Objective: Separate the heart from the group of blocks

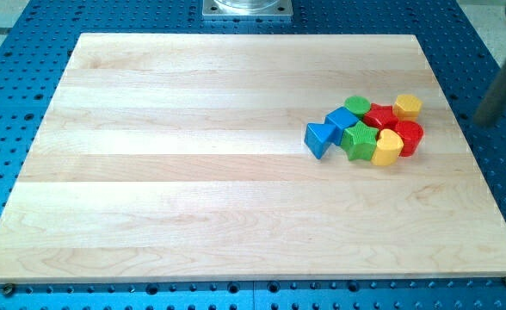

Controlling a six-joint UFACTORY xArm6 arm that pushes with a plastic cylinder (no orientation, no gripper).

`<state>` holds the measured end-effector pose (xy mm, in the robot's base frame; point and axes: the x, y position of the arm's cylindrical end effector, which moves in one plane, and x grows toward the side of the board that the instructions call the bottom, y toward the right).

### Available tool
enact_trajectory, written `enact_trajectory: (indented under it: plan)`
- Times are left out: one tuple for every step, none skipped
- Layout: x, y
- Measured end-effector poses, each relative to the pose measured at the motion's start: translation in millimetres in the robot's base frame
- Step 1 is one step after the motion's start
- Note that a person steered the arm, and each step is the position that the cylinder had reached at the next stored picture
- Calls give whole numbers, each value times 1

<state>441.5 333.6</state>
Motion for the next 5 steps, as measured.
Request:
enact_trajectory:
  plan:
    - [86, -39]
    - [70, -71]
    - [36, -87]
    - [19, -119]
    - [23, -159]
